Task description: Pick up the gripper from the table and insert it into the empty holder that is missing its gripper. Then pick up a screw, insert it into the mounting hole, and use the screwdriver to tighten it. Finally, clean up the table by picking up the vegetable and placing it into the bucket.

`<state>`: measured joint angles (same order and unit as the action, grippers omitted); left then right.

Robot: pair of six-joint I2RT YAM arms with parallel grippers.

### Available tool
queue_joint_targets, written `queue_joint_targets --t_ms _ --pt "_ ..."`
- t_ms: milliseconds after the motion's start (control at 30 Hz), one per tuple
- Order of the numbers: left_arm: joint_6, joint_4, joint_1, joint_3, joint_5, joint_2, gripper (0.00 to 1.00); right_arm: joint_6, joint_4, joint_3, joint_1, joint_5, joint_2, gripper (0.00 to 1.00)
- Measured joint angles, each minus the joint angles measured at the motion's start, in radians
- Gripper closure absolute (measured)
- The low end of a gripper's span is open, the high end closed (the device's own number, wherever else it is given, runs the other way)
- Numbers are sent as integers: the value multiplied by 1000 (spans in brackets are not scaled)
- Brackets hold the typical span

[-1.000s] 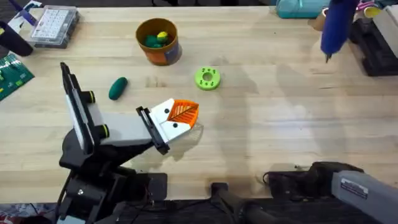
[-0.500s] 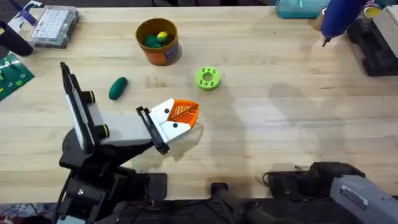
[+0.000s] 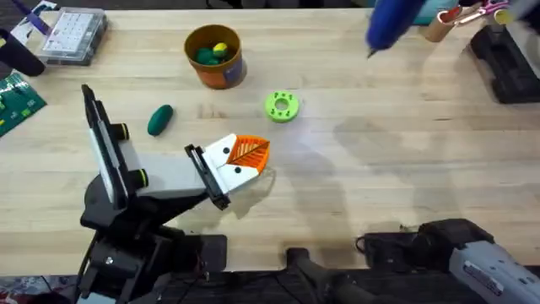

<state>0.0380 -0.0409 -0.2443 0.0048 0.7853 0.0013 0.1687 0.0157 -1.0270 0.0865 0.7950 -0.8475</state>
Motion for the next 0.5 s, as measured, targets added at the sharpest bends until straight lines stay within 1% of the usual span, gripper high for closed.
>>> queue_joint_targets --t_ms 133,367,500 --pt "0 0 0 0 0 0 986 68 -99 44 83 12 -44 926" --pt "0 0 0 0 0 0 986 150 -325 48 248 22 -154 925" --pt "0 0 0 0 0 0 986 174 -410 48 335 26 -226 925"
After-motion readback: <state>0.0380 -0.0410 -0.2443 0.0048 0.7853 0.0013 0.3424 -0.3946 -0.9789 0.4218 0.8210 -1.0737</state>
